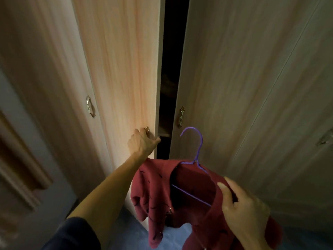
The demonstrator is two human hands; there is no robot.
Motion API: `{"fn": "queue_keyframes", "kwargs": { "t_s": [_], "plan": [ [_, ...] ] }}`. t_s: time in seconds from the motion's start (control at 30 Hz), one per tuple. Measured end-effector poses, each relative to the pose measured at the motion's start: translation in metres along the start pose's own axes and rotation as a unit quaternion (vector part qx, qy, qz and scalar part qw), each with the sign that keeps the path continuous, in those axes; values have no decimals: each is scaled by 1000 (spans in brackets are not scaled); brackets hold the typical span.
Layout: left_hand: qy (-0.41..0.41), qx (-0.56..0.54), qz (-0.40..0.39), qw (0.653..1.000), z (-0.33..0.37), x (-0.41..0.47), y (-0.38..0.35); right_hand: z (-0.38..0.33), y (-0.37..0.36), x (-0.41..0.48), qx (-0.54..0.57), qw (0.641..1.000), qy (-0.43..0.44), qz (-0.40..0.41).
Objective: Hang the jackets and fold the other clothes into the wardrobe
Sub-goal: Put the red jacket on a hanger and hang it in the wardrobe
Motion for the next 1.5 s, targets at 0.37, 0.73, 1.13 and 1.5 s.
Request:
{"fn": "queue_keyframes", "kwargs": {
  "t_s": [0.37, 0.73, 1.13, 1.5],
  "plan": [
    [-10, 62, 99, 993, -76, -52, 76, -45, 24, -5, 62, 998, 17, -22],
    [-2, 43, 129, 991, -171, -61, 139, -127, 30, -14, 102, 990, 90, -32],
    [-144, -32, 188, 971, -225, -69, 219, -202, 42, -32, 69, 997, 39, 12],
    [-225, -196, 79, 951, -136, -70, 219, -210, 46, -17, 67, 997, 8, 25]
  ]
}}
Point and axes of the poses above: each hand's wrist, its own x-axis towards the middle knuckle, its own y-axis out of the back of the hand, z = x × y, the point moved 2 cm from there along x, towards the middle knuckle, and after that the axes turned 7 degrees about y, right-handed, at the moved point
